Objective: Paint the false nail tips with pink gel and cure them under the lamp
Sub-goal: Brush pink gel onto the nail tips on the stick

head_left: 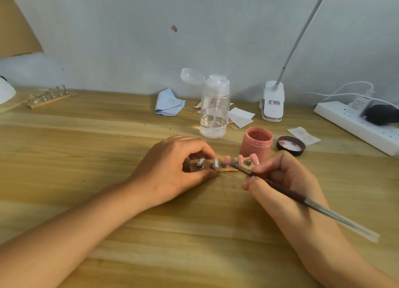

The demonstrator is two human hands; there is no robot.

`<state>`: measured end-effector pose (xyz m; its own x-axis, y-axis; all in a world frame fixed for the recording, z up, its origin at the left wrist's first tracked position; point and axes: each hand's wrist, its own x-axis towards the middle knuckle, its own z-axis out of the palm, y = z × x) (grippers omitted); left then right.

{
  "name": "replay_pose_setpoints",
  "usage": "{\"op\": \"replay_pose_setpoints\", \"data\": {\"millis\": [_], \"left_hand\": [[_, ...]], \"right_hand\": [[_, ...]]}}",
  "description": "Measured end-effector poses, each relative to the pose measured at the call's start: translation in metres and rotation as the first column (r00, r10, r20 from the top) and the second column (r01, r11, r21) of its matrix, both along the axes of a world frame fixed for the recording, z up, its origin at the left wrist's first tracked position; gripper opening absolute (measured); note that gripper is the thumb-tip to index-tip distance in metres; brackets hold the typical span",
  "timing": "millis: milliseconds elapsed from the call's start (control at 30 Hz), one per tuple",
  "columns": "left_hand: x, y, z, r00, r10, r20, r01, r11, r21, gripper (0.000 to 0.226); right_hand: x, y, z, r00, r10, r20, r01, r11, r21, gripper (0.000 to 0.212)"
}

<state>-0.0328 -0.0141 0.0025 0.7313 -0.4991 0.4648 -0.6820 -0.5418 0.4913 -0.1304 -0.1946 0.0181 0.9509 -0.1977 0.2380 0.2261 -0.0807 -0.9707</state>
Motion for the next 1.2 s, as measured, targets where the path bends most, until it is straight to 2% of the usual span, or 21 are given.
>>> {"op": "replay_pose_setpoints", "data": {"millis": [367, 800, 1200], "left_hand": [[0.0006, 0.0000, -0.0008, 1.000, 0.011, 0.020, -0.012, 1.000, 0.018, 0.021], [0.0004, 0.0004, -0.0011, 0.999, 0.015, 0.040, -0.016, 0.999, 0.032, 0.020], [-0.0014, -0.0002, -0.0002, 0.999, 0.015, 0.045, -0.017, 0.999, 0.045, 0.020]], "right_hand": [[-0.0006, -0.0023, -0.0006, 1.000, 0.013, 0.004, -0.013, 0.999, -0.029, 0.023], [0.0017, -0.0023, -0.0058, 0.999, -0.004, 0.034, 0.002, 0.999, 0.037, 0.022], [0.0006, -0.0023, -0.0038, 0.999, 0.005, 0.045, -0.006, 1.000, 0.017, 0.017]]}}
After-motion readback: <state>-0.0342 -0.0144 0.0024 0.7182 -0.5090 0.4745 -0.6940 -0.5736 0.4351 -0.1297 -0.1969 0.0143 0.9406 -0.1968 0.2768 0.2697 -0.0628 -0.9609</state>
